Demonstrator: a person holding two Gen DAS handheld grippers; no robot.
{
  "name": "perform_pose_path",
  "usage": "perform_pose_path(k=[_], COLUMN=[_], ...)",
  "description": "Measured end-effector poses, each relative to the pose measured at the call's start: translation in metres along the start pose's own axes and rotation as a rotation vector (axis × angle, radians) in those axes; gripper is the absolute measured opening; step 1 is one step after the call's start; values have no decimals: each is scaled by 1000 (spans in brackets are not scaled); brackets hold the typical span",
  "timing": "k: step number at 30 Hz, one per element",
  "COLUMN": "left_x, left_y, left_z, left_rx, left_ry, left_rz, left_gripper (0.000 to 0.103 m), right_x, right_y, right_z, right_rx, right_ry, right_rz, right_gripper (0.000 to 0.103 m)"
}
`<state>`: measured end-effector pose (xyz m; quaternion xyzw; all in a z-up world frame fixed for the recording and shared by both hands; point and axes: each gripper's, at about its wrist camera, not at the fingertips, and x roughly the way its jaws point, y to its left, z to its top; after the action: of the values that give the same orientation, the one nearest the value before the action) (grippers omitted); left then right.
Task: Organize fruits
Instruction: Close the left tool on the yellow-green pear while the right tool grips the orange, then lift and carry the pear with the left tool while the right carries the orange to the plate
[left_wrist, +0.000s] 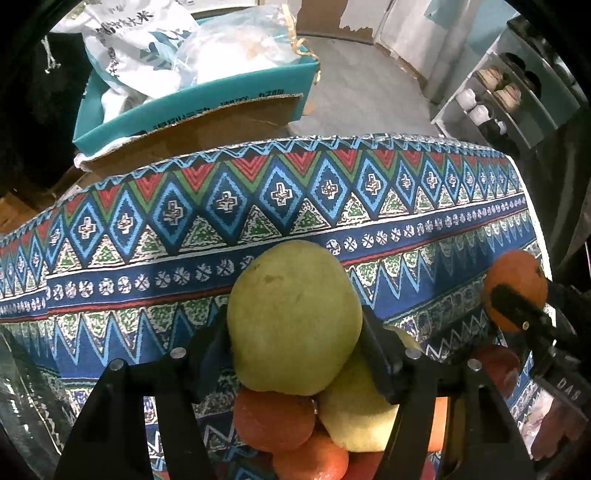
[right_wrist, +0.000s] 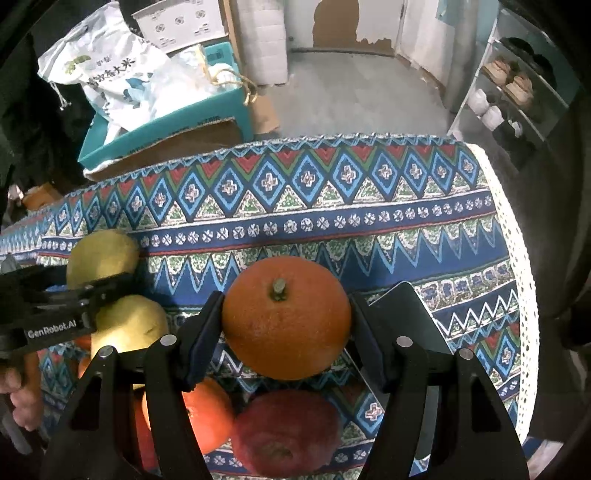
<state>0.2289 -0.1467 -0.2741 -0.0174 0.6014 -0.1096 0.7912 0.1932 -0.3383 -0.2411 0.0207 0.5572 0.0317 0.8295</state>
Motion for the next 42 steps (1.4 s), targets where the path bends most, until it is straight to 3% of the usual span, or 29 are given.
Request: perform_pose_path(k=[8, 26, 42], left_x=[-38, -136, -195], left_y=[1, -10, 1], left_z=[-11, -32, -63], left_rx=[41, 93, 79], left_ry=[-100, -291, -384], left_rz=[42, 59, 62], left_gripper=[68, 68, 68], right_x=[-22, -99, -160], right_y=[3, 22, 56], right_z=[4, 7, -9], right_rx=[4, 4, -71], right_ry=[-54, -225, -331], right_rz=[-5, 37, 82], right_gripper=[67, 67, 67])
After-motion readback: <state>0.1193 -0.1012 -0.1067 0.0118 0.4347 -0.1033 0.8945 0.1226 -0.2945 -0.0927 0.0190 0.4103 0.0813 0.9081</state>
